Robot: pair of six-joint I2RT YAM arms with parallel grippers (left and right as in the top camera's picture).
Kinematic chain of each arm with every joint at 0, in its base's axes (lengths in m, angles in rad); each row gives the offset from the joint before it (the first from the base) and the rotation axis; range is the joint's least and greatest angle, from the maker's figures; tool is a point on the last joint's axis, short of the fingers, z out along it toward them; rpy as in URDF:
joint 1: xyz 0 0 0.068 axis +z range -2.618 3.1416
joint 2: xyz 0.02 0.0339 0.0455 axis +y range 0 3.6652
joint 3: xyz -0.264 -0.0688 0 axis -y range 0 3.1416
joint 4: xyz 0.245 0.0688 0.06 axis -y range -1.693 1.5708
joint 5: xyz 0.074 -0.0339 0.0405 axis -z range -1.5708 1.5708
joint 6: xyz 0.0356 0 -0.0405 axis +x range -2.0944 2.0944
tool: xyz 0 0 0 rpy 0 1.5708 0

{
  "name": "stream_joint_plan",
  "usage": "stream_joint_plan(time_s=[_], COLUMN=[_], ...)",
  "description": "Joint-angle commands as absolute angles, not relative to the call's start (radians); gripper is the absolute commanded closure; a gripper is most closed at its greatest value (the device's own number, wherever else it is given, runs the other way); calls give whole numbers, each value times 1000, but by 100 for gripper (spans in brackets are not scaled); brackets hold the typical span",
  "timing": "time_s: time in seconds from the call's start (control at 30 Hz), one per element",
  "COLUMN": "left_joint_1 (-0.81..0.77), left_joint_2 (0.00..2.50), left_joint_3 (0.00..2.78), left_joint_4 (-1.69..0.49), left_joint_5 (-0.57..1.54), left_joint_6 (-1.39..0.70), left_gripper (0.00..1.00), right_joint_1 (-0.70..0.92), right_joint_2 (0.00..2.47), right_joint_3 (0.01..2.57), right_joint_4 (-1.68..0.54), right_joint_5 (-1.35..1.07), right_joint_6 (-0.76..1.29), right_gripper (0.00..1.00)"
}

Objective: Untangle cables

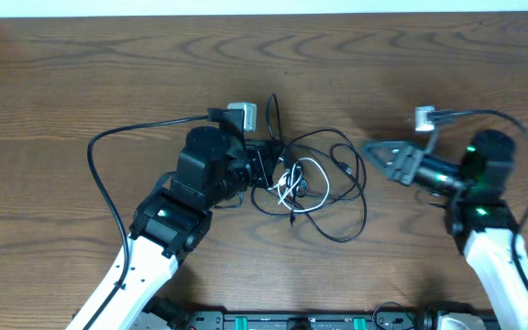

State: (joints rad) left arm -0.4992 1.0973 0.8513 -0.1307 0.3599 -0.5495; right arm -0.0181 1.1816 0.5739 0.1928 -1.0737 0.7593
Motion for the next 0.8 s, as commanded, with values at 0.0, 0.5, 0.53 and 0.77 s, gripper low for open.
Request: stream_joint_plan(time_s=[0.0, 0.5, 0.53, 0.77], left_joint_1=[-495, -494, -494, -476], left_joint_2=[1095, 1094, 1094, 1094], left_joint_3=[859, 860, 860, 860], left_joint_4=[-70, 134, 154, 356], left_joint_5=[454, 538, 537, 475], left_joint_6=[-545, -601, -605, -681], left_gripper=[92, 92, 92, 92], right_joint_1=[53, 94, 94, 94], right_joint_2=[1245, 1359, 1359, 1359], right_joint_3=[575, 575, 575, 575], right_joint_4=[190, 151, 131, 48], right_joint_5=[-1017, -1005, -1004, -1004], right_joint_6=[791, 780, 762, 684], right_gripper=[57, 62, 62, 62])
